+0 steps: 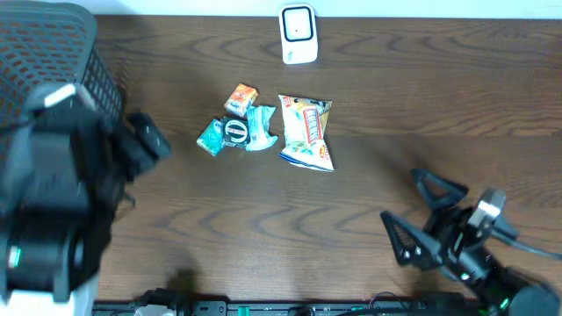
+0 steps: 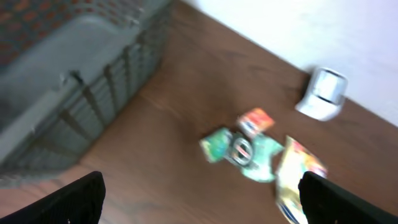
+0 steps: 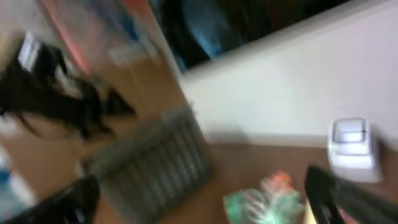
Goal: Scan the item barcode
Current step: 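Retract the left arm to rest and reach the right gripper toward the snack bag, then grasp the yellow snack bag with the right gripper and lift it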
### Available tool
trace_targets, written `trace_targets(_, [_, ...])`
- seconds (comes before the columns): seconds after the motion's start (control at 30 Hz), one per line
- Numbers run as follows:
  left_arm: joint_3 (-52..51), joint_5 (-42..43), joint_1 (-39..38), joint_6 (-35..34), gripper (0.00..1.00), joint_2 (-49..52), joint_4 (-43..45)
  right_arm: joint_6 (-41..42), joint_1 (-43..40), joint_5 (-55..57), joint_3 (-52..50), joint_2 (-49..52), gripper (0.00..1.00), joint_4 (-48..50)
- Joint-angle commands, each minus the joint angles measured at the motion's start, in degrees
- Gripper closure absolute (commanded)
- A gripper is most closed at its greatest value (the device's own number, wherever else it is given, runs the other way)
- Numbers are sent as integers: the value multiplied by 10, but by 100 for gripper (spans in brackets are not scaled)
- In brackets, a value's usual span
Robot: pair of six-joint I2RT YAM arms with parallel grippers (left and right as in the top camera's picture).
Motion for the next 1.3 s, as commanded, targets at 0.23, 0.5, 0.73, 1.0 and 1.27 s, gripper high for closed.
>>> trace_targets(0.23, [70,127,275,6,2,122,3,-414,14,-9,491,471,1,-681])
trace_targets(0.5, [70,211,391,-54,2,140,3,-410,74,-13,502,633,1,-671])
trace_targets(0.73, [69,210,393,-54,2,140,-5,-297,179,247,519,707,1,-651])
trace_targets(1.0, [69,210,393,-54,2,140,-5,-221,189,261,519,726,29,-481])
trace_targets(1.27, [69,210,393,-54,2,140,-5,-168,210,279,519,855,87,-367])
